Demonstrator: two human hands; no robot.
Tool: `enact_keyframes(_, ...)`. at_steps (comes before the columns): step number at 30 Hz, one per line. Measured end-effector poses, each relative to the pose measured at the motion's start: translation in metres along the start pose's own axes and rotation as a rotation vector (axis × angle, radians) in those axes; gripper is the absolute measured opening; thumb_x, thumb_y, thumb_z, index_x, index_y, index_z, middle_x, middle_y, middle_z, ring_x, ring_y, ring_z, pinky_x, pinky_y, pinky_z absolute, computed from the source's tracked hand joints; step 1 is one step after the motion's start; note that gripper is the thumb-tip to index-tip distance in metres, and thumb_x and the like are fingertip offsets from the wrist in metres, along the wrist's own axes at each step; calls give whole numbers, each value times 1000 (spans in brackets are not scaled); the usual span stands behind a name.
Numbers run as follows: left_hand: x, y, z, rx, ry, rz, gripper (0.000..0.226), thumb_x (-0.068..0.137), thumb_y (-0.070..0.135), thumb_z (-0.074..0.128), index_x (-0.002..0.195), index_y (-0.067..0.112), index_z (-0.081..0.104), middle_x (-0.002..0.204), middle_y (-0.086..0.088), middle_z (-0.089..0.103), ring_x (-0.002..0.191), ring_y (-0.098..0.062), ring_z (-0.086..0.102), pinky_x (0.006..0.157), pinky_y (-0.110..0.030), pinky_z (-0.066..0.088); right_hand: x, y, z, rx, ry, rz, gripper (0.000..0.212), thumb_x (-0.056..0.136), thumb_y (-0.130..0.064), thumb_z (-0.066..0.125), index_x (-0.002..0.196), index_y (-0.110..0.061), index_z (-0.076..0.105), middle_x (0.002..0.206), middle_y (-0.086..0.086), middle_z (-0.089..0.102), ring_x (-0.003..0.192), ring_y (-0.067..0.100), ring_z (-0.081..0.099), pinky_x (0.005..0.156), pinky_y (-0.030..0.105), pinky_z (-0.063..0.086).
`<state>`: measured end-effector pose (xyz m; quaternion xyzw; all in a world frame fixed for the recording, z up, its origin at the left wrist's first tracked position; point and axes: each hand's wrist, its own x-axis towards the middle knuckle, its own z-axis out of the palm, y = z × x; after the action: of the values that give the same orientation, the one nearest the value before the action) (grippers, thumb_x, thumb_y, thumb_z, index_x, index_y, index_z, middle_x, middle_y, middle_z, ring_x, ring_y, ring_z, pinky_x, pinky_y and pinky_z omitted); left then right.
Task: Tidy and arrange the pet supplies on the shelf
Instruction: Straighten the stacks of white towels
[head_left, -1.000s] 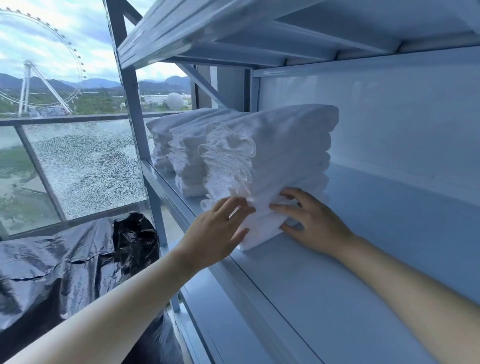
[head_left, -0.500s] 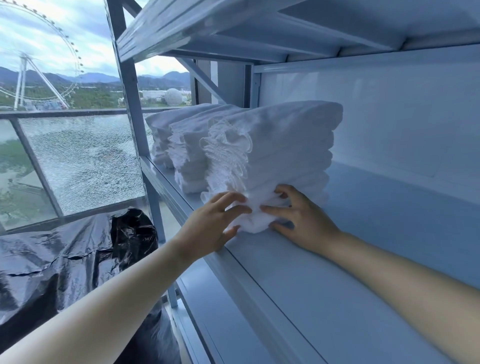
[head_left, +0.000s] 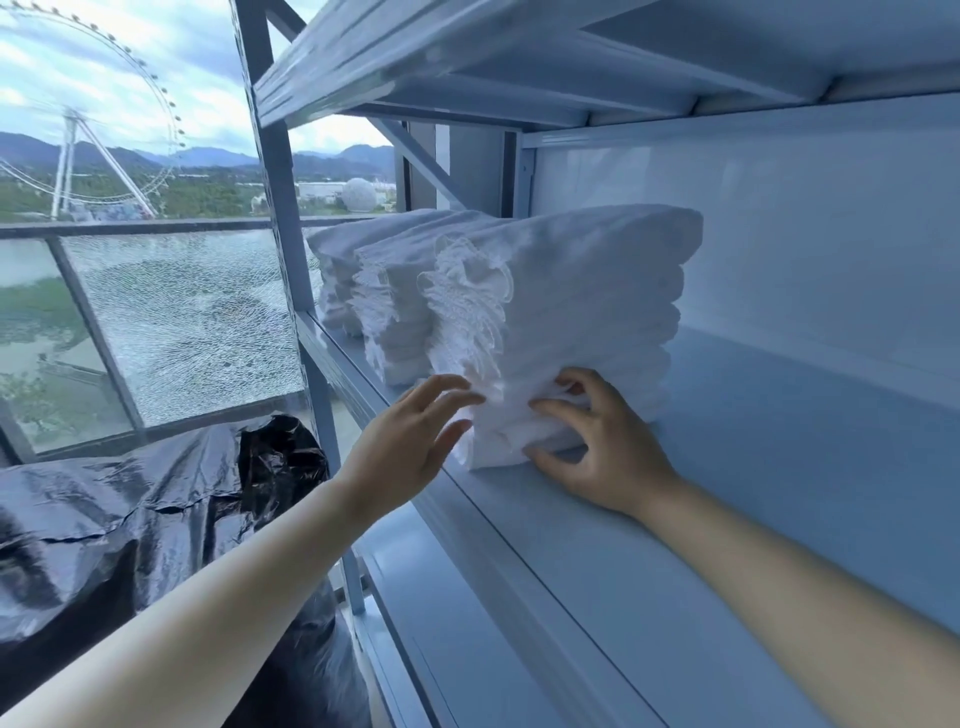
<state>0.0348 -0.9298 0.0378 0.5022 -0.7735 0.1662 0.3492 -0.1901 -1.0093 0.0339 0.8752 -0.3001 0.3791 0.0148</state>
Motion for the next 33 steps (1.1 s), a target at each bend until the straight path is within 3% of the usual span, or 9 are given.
enact_keyframes(5, 4, -10, 5, 64, -73, -142, 46, 91, 19, 58, 135, 20, 46, 136, 2, 48, 116, -19, 53, 78, -38, 54, 3, -3, 1, -28, 54, 4, 35, 76, -37, 73, 105, -18, 69, 120, 7, 53, 107, 25, 55, 76, 42, 55)
enact_keyframes(11, 22, -5, 7, 77, 25, -194, 23, 88, 19, 62, 110, 23, 67, 115, 7, 63, 95, -19, 64, 65, -31, 53, 5, -2, 0, -60, 88, 45, 39, 76, -29, 75, 110, -12, 65, 122, 14, 51, 110, 31, 53, 83, 38, 52)
enact_keyframes(19, 22, 6, 5, 127, 24, -80, 14, 83, 17, 68, 97, 21, 69, 96, 9, 65, 74, -14, 65, 51, -19, 38, 3, 6, -3, -28, 52, 62, 42, 76, -25, 75, 113, -11, 61, 128, 13, 47, 113, 29, 51, 93, 34, 45)
enact_keyframes(28, 15, 8, -3, 117, -25, -122, 29, 87, 23, 57, 116, 30, 58, 116, 12, 57, 83, -11, 61, 50, -21, 40, 6, -4, -22, -72, -55, 91, 42, 78, -28, 73, 116, -15, 61, 129, 8, 45, 114, 24, 50, 91, 30, 44)
enact_keyframes(33, 13, 21, -20, 51, 9, -63, 27, 87, 30, 57, 113, 30, 60, 114, 12, 58, 88, -12, 62, 53, -21, 42, -5, -29, -44, -138, -27, 117, 40, 81, -28, 71, 117, -15, 60, 124, 7, 49, 109, 21, 53, 82, 26, 43)
